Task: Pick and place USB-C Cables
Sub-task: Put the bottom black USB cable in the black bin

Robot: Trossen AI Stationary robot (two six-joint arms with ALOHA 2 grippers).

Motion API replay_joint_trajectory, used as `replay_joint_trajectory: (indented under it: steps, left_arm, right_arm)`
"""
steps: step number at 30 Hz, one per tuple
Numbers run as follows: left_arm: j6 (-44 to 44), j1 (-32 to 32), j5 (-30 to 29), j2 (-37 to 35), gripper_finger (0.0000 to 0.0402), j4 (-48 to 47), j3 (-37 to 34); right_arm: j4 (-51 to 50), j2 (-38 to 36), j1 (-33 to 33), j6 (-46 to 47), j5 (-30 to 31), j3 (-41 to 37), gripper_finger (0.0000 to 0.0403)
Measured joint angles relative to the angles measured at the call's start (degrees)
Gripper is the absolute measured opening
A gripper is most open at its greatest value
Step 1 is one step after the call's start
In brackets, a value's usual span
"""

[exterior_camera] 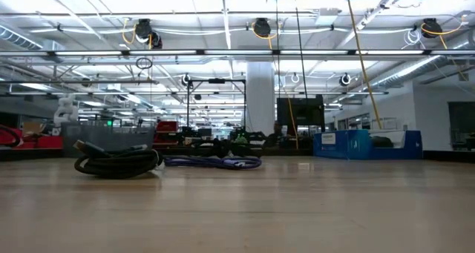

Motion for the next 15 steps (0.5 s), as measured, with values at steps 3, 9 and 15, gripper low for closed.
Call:
replay_joint_trajectory:
  steps: [3, 9, 15]
  left_arm:
    - [0.0, 0.0, 0.0, 0.1, 0.0031, 0.0, 0.0]
    - [-1.1, 0.0, 0.0, 1.0, 0.0031, 0.0, 0.0]
    - [-2.7, 0.0, 0.0, 3.9, 0.0031, 0.1, 0.0]
  right_arm:
    - [-3.0, 5.0, 0.0, -0.2, 0.0, 5.6, 0.0]
    - [-3.1, 10.1, 0.0, -0.1, 0.0, 9.6, 0.0]
    - [-2.0, 12.4, 0.0, -0.6, 0.0, 9.0, 0.0]
